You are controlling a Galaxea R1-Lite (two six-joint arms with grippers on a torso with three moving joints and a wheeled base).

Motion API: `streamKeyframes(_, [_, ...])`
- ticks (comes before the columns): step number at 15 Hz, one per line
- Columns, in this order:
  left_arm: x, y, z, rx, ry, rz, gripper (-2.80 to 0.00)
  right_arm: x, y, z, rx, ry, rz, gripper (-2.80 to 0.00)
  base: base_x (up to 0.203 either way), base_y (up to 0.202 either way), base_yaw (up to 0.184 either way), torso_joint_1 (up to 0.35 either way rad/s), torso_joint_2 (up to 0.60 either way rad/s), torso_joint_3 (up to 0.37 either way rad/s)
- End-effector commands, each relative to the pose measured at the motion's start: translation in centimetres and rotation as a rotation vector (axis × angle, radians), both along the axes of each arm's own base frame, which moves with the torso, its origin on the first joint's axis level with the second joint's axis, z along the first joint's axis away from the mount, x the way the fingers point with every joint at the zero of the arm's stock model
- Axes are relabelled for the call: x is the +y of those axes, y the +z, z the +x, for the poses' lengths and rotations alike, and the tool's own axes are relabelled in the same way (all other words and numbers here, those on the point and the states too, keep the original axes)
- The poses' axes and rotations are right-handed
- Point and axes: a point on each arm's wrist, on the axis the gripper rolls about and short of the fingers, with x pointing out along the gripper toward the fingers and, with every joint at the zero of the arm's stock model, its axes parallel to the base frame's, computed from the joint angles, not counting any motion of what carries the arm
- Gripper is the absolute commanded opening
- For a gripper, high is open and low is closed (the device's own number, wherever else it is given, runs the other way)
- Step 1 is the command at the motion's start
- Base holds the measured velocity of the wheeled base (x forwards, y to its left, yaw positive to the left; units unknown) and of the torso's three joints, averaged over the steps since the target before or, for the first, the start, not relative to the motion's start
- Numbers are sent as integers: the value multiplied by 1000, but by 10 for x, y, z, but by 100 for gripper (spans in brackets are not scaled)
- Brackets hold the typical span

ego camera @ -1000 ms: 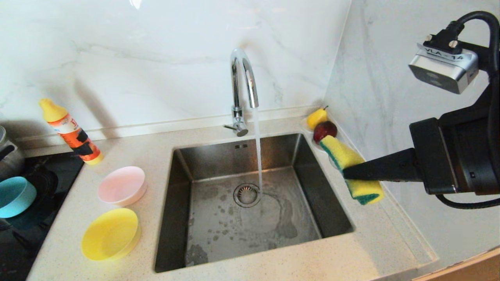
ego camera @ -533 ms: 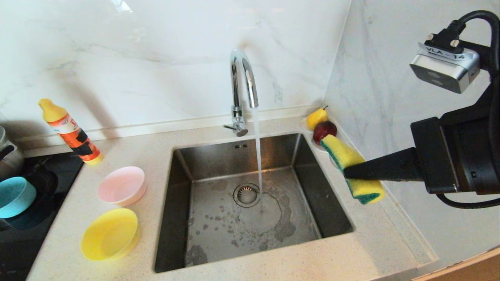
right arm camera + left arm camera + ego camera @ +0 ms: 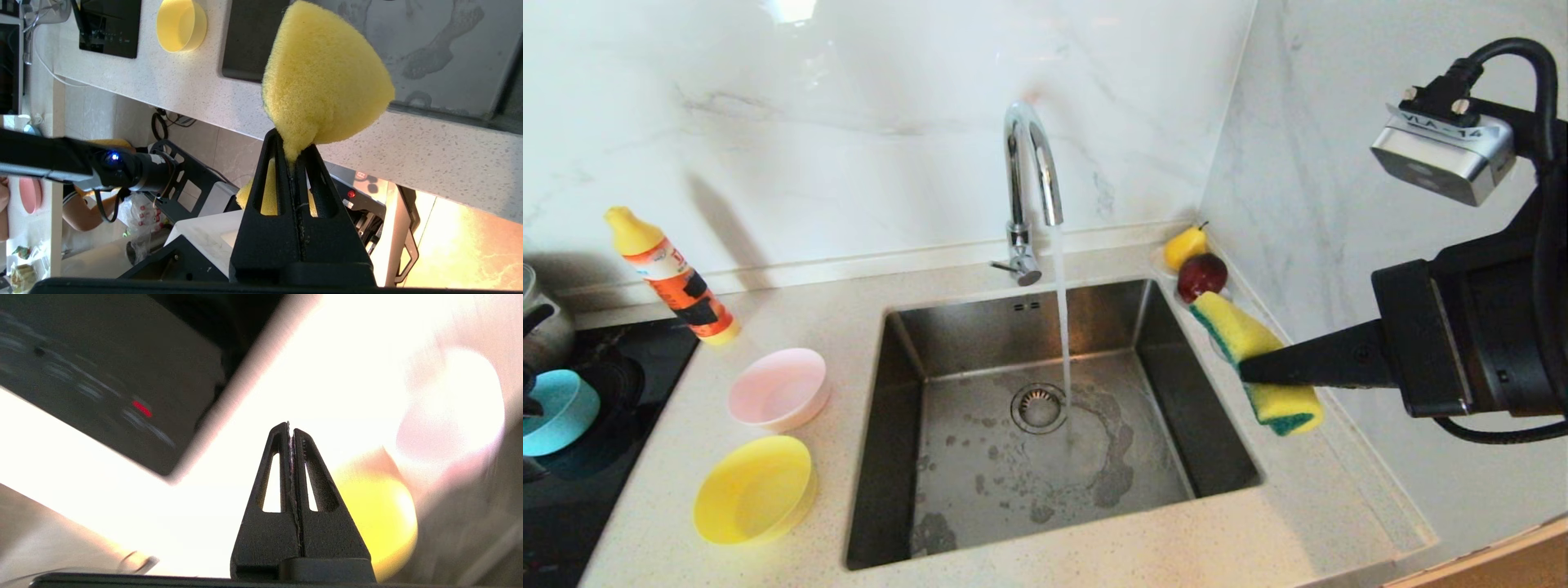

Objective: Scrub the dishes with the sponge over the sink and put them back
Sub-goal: Wash the bowl

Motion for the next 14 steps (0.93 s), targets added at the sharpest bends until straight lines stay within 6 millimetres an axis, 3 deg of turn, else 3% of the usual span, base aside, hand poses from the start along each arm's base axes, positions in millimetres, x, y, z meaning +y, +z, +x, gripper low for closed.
streamKeyframes(1, [-41,9,-1,32,-154,5,-280,1,-1,0,5,-1,-2,-280,0,0,0,0,0,0])
streamKeyframes(4, [-63,-1,14,111,-263,-13,-280,1,-1,0,5,-1,-2,-280,0,0,0,0,0,0])
streamKeyframes(5, [-63,-6,21,139,-266,-12,0,0,0,0,3,-1,1,-280,0,0,0,0,0,0])
streamKeyframes(14, [-53,-67,95,258,-249,-88,0,-1,-2,-1,4,-5,-9,-280,0,0,0,0,0,0])
